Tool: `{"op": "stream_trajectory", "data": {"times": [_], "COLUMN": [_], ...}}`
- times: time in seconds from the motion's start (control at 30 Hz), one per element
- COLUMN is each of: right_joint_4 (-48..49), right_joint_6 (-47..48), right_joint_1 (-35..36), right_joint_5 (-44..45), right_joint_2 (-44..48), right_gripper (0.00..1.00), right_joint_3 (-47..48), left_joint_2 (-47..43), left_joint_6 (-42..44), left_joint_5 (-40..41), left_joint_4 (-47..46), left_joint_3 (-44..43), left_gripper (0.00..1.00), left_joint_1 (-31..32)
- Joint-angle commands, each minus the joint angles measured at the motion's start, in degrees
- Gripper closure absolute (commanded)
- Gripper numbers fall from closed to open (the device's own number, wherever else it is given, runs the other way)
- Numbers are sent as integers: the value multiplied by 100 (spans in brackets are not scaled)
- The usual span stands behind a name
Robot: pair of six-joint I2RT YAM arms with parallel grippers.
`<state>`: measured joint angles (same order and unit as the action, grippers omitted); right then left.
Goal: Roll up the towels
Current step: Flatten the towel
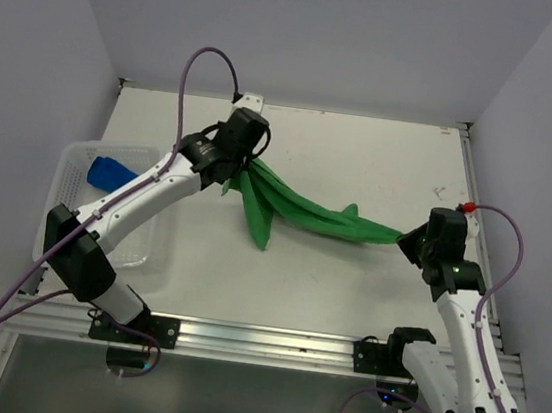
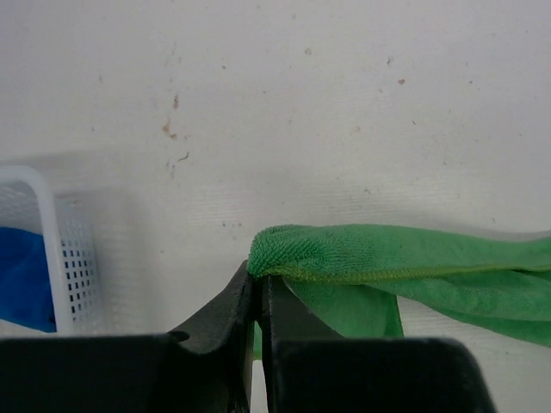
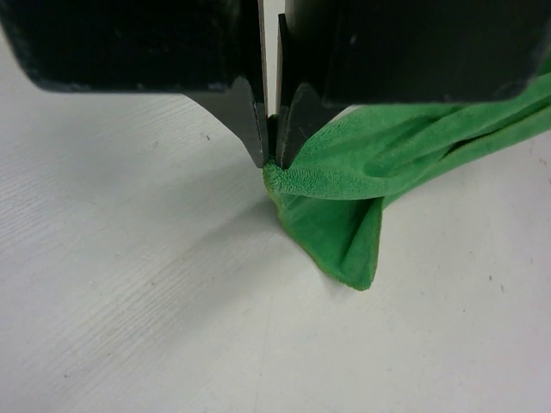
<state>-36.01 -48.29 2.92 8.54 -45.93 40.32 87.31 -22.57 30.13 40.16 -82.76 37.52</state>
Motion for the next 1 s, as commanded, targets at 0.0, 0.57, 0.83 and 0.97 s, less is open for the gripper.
{"op": "stream_trajectory", "data": {"times": [0.0, 0.57, 0.83, 0.97], "right_joint_4": [-284, -451, -258, -12], "right_joint_6": [171, 171, 241, 233], "right_joint_1": [-28, -28, -37, -37], "right_joint_5": [254, 359, 474, 395], "right_joint_2": [93, 41, -293, -548], "right_gripper": [100, 100, 100, 100], "right_joint_3": [362, 267, 152, 117], "left_joint_2": [233, 2606, 3609, 3014], "left_joint_6": [428, 1220, 1229, 1027], "left_joint_5": [783, -112, -719, -744], "left_joint_4": [272, -377, -387, -553], "left_joint_3": [-723, -2331, -3344, -2511], "left_gripper": [96, 87, 27, 17], "left_joint_1": [-25, -16, 10, -78]}}
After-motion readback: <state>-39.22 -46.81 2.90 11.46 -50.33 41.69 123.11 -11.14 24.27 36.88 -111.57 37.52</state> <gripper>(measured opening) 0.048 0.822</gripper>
